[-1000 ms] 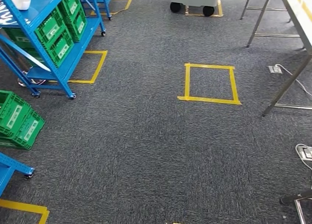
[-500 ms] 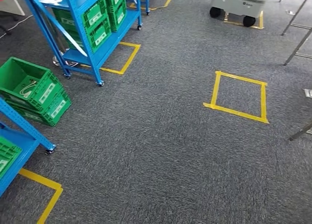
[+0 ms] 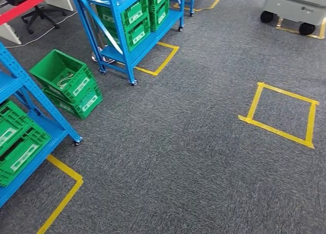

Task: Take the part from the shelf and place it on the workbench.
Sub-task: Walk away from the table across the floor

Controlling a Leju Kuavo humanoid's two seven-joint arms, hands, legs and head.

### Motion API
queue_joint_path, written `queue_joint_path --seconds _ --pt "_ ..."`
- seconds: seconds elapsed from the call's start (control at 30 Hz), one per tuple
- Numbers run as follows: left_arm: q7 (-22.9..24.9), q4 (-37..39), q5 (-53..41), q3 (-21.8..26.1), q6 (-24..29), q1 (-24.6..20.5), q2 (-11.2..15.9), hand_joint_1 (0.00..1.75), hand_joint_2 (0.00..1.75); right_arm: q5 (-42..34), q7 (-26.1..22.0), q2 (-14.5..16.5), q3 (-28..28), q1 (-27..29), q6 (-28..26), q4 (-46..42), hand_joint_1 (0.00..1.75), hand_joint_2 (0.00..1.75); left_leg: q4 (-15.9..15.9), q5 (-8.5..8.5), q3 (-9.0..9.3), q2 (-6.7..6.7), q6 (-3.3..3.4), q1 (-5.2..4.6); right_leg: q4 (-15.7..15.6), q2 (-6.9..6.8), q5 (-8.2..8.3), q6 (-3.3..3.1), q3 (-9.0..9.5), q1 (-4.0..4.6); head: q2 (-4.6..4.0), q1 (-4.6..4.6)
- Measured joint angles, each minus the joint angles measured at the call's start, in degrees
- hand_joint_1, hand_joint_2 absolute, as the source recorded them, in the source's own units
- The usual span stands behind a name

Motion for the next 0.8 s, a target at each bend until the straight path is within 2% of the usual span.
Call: queue_joint_path --seconds 0.03,0.07,0.1,0.13,0.2,0.23,0.27,0.33,0.37,0.43,0.47,0.5,0.53,0.57,0.6,0.63,0.67,0.7,0.73,0.77,0.8 --pt "-0.10 0.00 0.01 0.07 -0.19 0.03 0.14 0.00 0.00 0.06 0.02 -0.01 -0.01 0.03 0.02 0.00 0.00 0.00 3.02 -1.07 -1.35 0.30 -0.07 0.02 0.00 -0.93 -0.05 -0.07 -0.03 0.07 0.00 0.01" --pt "-0.13 0.01 0.01 0.13 -0.31 0.14 0.30 0.00 0.00 0.09 0.03 -0.01 -0.02 0.00 0.03 0.00 0.00 0.00 4.32 -1.10 -1.83 0.43 -0.10 0.03 0.00 -1.81 -0.10 -0.12 -0.04 0.12 0.00 0.01" --pt "-0.14 0.01 0.02 0.17 -0.37 0.27 0.43 0.00 0.00 0.11 0.02 0.00 -0.02 -0.06 0.04 0.00 0.00 0.00 3.43 -0.06 -1.22 0.55 -0.08 0.02 0.00 -2.60 -0.14 -0.13 0.00 0.14 0.00 0.00" --pt "-0.14 0.01 0.02 0.20 -0.38 0.37 0.58 0.00 0.00 0.13 0.02 0.01 -0.02 -0.13 0.05 0.00 0.00 0.00 0.56 1.70 0.40 0.97 0.01 -0.01 0.00 -3.36 -0.19 -0.08 0.07 0.15 0.00 -0.01" --pt "-0.15 0.01 0.03 0.24 -0.39 0.31 0.80 0.00 0.00 0.15 0.00 0.01 -0.02 -0.21 0.08 0.00 0.00 0.00 -7.19 4.84 4.66 3.77 0.38 -0.33 0.14 -4.72 -0.44 0.24 0.25 0.38 0.00 -0.08" --pt "-0.15 0.00 0.03 0.26 -0.44 0.16 0.87 0.00 0.00 0.19 -0.01 0.01 -0.02 -0.23 0.10 0.00 0.00 0.00 -9.88 5.58 6.02 4.93 0.65 -0.51 0.20 -5.40 -0.59 0.49 0.32 0.56 0.00 -0.05" --pt "-0.15 0.00 0.03 0.27 -0.50 0.05 0.90 0.00 0.00 0.23 -0.02 0.01 -0.02 -0.25 0.14 0.00 0.00 0.00 -11.30 5.75 6.64 5.62 0.92 -0.68 0.24 -6.03 -0.72 0.73 0.38 0.74 0.00 -0.05" --pt "-0.14 0.00 0.03 0.33 -0.72 0.08 0.99 0.00 0.00 0.34 0.04 0.01 -0.02 -0.36 0.26 0.00 0.00 0.00 -11.70 5.80 6.53 4.39 1.47 -0.72 0.13 -7.35 -0.92 1.26 0.65 0.82 0.00 0.02" --pt "-0.14 0.00 0.04 0.38 -0.84 0.24 1.06 0.00 0.00 0.40 0.11 0.02 -0.01 -0.43 0.33 0.00 0.00 0.00 -11.81 5.90 6.57 3.68 1.75 -0.61 0.38 -6.96 -1.26 1.62 0.65 0.73 0.00 0.06" --pt "-0.13 0.00 0.05 0.55 -1.05 0.40 1.23 0.00 0.00 0.60 0.30 0.02 0.03 -0.48 0.45 0.00 0.00 0.00 -12.03 6.18 6.66 2.31 2.35 -0.26 3.60 -3.96 -3.39 2.33 -0.65 0.49 0.00 0.37" --pt "-0.14 0.00 0.05 0.62 -1.11 0.37 1.29 0.00 0.00 0.70 0.40 0.02 0.04 -0.44 0.50 0.00 0.00 0.00 -12.04 6.25 6.55 1.65 2.56 -0.17 7.02 -1.95 -5.15 2.58 -2.23 0.36 0.00 0.60" --pt "-0.16 0.00 0.04 0.69 -1.15 0.29 1.35 0.00 0.00 0.81 0.48 0.01 0.04 -0.39 0.52 0.00 0.00 0.00 -12.02 6.31 6.44 0.91 2.72 -0.14 11.05 -0.72 -6.93 2.69 -4.16 0.29 0.00 0.76" --pt "-0.19 0.00 0.02 0.74 -1.17 0.25 1.40 0.00 0.00 0.91 0.54 -0.01 0.05 -0.34 0.54 0.00 0.00 0.00 -12.01 6.36 6.36 0.07 2.79 -0.14 14.50 -0.19 -8.14 2.76 -5.90 0.26 0.00 0.82" --pt "-0.21 0.00 -0.02 0.79 -1.19 0.28 1.47 0.00 0.00 0.97 0.56 -0.01 0.05 -0.29 0.51 0.00 0.00 0.00 -11.99 6.41 6.32 -0.79 2.77 -0.14 16.38 0.03 -8.39 2.75 -6.95 0.24 0.00 0.86" --pt "-0.23 0.00 -0.08 0.84 -1.22 0.35 1.55 0.00 0.00 1.02 0.56 -0.01 0.06 -0.29 0.49 0.00 0.00 0.00 -11.97 6.47 6.32 -1.68 2.71 -0.12 15.86 0.15 -7.42 2.70 -6.87 0.20 0.00 0.88" --pt "-0.25 0.00 -0.16 0.90 -1.26 0.42 1.60 0.00 0.00 1.05 0.56 -0.01 0.07 -0.29 0.46 0.00 0.00 0.00 -11.95 6.55 6.34 -2.58 2.59 -0.08 13.14 0.45 -5.52 2.62 -5.67 0.13 0.00 0.87" --pt "-0.26 0.00 -0.26 0.96 -1.28 0.45 1.63 0.00 0.00 1.08 0.56 -0.01 0.07 -0.30 0.44 0.00 0.00 0.00 -11.93 6.63 6.35 -3.45 2.42 -0.01 9.07 1.33 -3.39 2.57 -3.76 -0.01 0.00 0.88" --pt "-0.27 0.00 -0.36 1.02 -1.28 0.42 1.66 0.00 0.00 1.11 0.56 0.00 0.08 -0.33 0.44 0.00 0.00 0.00 -11.85 6.71 6.27 -4.24 2.16 -0.02 5.10 2.83 -1.90 2.54 -1.90 -0.21 0.00 0.88" --pt "-0.29 0.00 -0.45 1.07 -1.27 0.38 1.70 0.00 0.00 1.14 0.56 0.01 0.10 -0.36 0.44 0.00 0.00 0.00 -11.77 6.82 6.12 -4.96 1.84 0.00 2.29 4.06 -1.06 2.42 -0.58 -0.36 0.00 0.87" --pt "-0.32 0.00 -0.51 1.10 -1.24 0.36 1.75 0.00 0.00 1.19 0.56 0.02 0.11 -0.39 0.44 0.00 0.00 0.00 -11.77 6.97 5.91 -5.54 1.48 0.04 0.83 4.94 -0.87 2.23 0.19 -0.41 0.00 0.85" --pt "-0.34 0.00 -0.55 1.14 -1.22 0.41 1.81 0.00 0.00 1.25 0.57 0.02 0.13 -0.43 0.41 0.00 0.00 0.00 -11.81 7.18 5.67 -6.09 1.08 0.12 0.56 5.11 -1.00 1.91 0.36 -0.31 0.00 0.82"
